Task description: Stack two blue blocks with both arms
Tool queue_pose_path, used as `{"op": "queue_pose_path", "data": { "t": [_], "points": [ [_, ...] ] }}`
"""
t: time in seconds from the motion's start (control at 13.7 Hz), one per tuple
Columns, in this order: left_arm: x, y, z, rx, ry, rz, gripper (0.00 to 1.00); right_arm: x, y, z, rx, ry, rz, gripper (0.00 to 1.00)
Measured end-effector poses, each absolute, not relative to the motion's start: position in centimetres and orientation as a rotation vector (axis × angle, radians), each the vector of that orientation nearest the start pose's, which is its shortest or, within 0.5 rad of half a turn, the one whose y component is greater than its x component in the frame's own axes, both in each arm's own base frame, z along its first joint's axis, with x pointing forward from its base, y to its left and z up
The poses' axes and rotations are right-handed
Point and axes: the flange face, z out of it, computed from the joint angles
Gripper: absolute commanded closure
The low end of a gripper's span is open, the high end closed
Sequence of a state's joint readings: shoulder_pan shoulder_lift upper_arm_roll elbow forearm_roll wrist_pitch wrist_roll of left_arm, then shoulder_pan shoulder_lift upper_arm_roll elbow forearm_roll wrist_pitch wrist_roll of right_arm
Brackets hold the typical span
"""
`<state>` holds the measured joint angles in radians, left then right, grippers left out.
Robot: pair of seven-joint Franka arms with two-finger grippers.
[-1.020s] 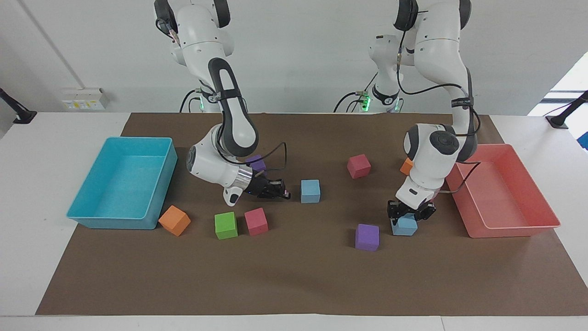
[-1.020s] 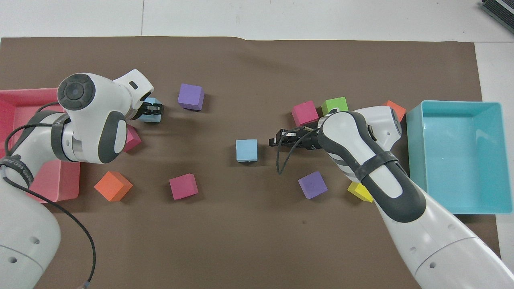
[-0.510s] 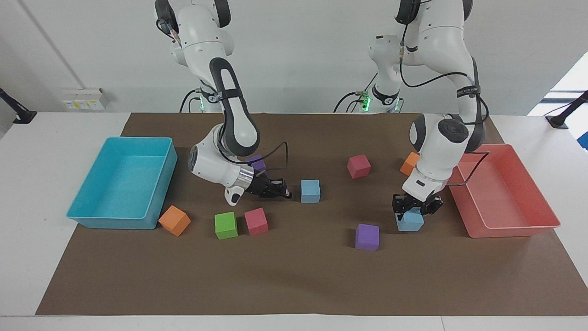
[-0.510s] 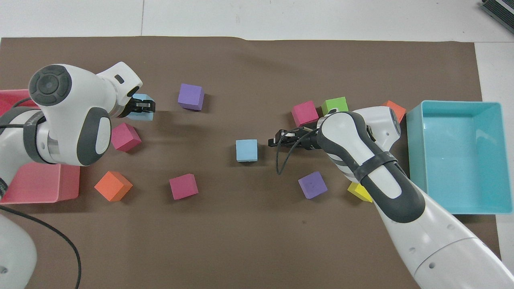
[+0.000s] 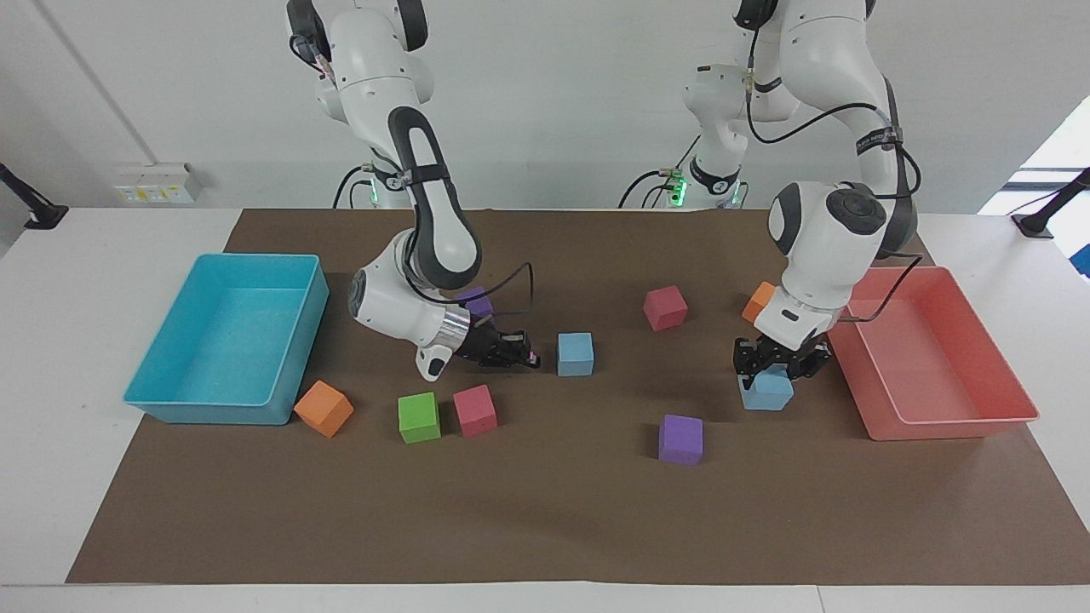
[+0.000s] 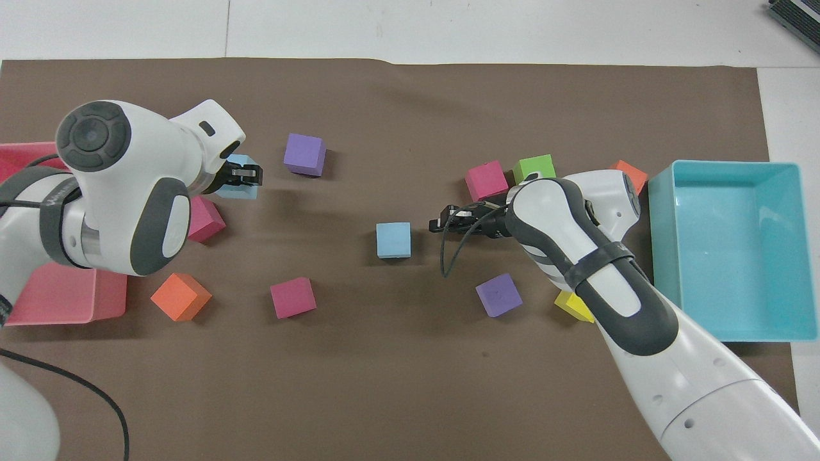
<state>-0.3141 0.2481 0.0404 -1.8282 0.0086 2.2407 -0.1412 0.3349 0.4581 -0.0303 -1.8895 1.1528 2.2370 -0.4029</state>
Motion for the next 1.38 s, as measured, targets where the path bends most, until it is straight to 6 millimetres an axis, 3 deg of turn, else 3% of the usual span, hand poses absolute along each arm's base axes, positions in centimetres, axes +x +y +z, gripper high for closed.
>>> {"op": "queue_pose_path", "data": {
  "t": [0.29,0.66,0.95,1.17,1.38],
  "points": [
    [59.5,-23.1,41.5,-3.158,0.199,-0.256,1.0,59.6,21.7,26.6,-2.305,0.116,0.059,1.0],
    [55.5,-31.9,41.5,-3.195,0.08,-0.25,1.0,59.6,21.7,26.6,-2.305,0.116,0.059,1.0],
    [53.8,-35.4,42.2,-3.216,0.021,-0.265,1.0,59.6,21.7,26.6,-2.305,0.116,0.059,1.0],
    [52.8,-38.4,41.2,-3.22,-0.006,-0.246,1.0,59.6,21.7,26.6,-2.305,0.116,0.059,1.0],
    [52.7,-39.5,40.1,-3.217,-0.003,-0.231,1.0,59.6,21.7,26.6,-2.305,0.116,0.059,1.0]
  ]
}}
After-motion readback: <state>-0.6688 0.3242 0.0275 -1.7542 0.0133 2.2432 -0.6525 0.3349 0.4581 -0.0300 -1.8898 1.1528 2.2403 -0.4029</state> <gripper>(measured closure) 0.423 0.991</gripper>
